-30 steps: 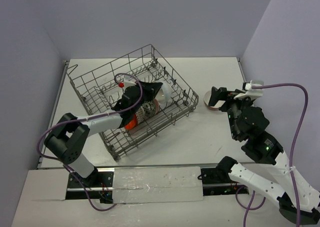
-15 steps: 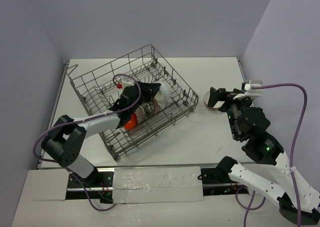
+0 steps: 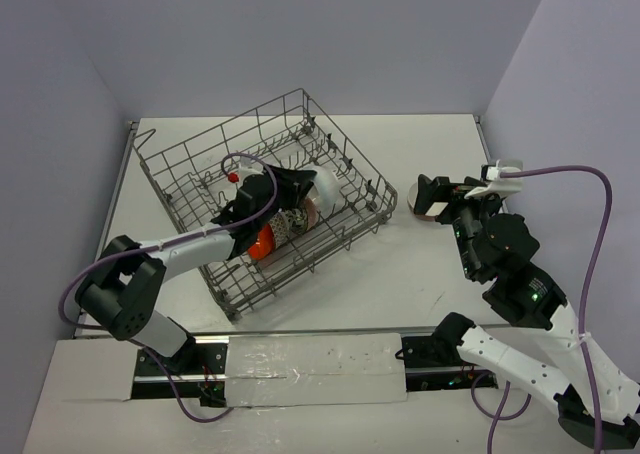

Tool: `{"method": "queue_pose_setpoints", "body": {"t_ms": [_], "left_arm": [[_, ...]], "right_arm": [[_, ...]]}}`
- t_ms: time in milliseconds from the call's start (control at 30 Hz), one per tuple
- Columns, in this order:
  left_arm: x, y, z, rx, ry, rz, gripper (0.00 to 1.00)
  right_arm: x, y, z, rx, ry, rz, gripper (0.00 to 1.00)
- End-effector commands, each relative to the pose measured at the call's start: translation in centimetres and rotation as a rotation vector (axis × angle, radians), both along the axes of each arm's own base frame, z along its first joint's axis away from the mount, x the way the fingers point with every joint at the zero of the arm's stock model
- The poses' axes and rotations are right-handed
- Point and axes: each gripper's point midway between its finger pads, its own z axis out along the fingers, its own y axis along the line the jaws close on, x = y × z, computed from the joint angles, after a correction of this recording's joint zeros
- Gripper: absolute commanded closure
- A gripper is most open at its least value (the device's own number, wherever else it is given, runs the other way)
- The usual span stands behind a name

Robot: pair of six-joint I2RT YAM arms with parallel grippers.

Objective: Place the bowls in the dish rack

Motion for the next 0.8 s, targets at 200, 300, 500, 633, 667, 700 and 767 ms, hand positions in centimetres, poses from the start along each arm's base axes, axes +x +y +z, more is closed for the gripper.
{"method": "queue_pose_setpoints", "body": {"t_ms": [200,300,500,633,667,700,767], "left_arm": [[-1.4,1.4,-5.0,0.111,0.159,0.004,0.48],[-1.6,1.5,-5.2,0.124,0.175,0.003,0.45],[-1.9,1.9,-5.3,0.139,0.190,0.008,0.36],[-1.8,2.0,-4.7,0.155,0.179,0.005,0.30],[-1.6,1.9,-4.1,0.154,0.162,0.002,0.28],[-1.5,1.7,-3.6,0.156,0.149,-0.004,0.27],[-1.5,1.7,-3.1,0.186,0.136,-0.016,0.24]], "right_arm": [[0.4,0.3,0.2,0.007,-0.012,0.002,0.01],[0.4,0.4,0.2,0.009,-0.012,0.005,0.01],[0.5,0.5,0.1,0.008,-0.008,0.005,0.01],[0.5,0.6,-0.1,0.006,-0.004,0.007,0.01],[0.5,0.5,0.0,0.007,-0.005,0.005,0.01],[0.6,0.5,-0.1,0.005,-0.002,0.001,0.01],[0.7,0.4,-0.1,0.011,0.004,-0.013,0.01]]}}
